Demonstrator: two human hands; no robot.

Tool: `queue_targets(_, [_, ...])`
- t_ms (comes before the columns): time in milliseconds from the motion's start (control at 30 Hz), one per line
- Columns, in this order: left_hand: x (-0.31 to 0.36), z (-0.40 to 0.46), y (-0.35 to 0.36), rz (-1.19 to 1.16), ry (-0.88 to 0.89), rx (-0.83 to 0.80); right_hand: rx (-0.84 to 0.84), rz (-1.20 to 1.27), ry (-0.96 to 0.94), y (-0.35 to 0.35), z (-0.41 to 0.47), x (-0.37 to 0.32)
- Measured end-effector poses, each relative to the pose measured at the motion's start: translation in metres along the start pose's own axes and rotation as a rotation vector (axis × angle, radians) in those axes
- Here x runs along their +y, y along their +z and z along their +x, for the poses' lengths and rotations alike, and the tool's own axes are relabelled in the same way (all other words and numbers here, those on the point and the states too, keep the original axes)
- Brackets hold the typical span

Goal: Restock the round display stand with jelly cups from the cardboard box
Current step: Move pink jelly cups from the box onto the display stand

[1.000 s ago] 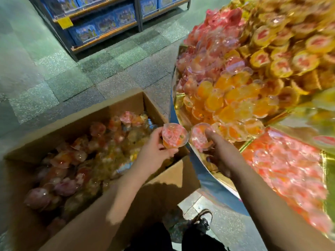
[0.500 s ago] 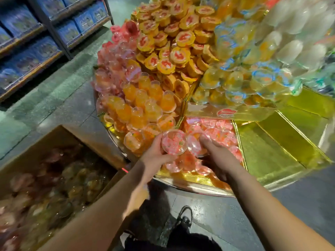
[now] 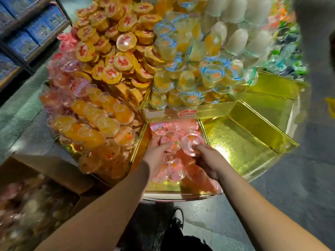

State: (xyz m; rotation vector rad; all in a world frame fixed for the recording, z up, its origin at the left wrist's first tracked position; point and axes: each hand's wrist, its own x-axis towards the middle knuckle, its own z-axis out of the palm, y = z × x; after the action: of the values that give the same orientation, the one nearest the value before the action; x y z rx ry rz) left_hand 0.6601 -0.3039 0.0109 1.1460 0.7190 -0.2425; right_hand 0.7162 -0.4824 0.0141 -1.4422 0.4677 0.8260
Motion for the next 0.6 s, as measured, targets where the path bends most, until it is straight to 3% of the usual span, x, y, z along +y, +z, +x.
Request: queue_targets(600, [0.019,0.087,0.036,-0.101,0.03,0.167,0.072,-0.155,-0.057,-0.01,0.095,-0.048])
